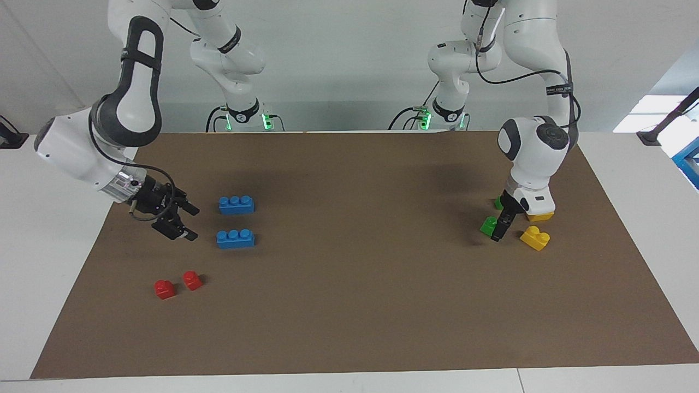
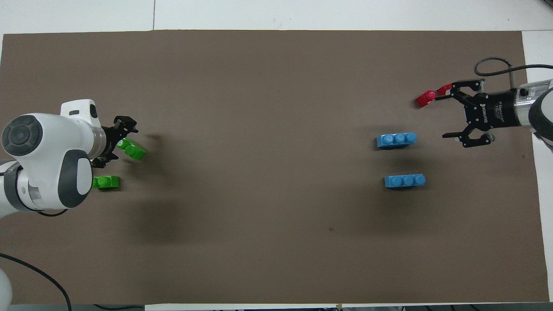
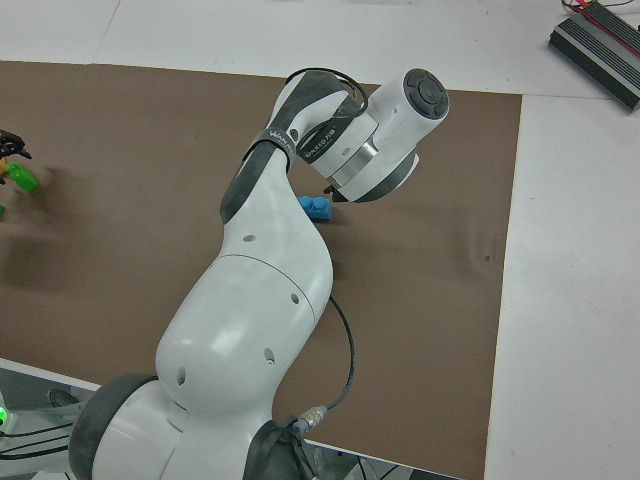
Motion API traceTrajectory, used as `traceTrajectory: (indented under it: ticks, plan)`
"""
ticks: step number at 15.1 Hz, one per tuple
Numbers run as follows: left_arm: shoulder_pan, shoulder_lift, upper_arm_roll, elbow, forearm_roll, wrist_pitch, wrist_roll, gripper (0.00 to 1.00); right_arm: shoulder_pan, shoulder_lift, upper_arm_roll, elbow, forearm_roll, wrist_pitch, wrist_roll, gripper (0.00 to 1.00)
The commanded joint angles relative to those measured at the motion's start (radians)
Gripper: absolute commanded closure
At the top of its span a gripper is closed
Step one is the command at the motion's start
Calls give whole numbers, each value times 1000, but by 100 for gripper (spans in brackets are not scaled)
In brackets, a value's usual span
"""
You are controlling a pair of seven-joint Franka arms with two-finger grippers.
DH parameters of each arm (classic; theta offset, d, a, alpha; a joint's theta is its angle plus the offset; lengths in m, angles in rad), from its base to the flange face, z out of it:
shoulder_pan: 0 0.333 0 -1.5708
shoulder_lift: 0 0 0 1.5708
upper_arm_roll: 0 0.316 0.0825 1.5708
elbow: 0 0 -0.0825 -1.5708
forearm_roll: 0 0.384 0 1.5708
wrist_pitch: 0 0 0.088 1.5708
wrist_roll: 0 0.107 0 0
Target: Remove green block with left arm and hold with right
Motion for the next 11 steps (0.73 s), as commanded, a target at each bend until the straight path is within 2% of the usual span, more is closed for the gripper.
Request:
traceTrajectory:
  ticks: [1, 4, 7, 11]
  plan:
    - [11, -27, -5, 136, -14, -197, 47, 0, -17, -15, 7, 34, -95, -45, -129, 0]
    - [11, -58, -5, 257, -12, -379, 142, 0, -3, -83, 11, 45, -218, -80, -196, 0]
    - [17, -90, -2, 349, -9, -484, 272, 0, 26, -150, 24, 82, -342, -150, -304, 0]
    - [61, -178, 6, 382, -8, -587, 608, 0, 56, -196, 25, 145, -391, -279, -409, 0]
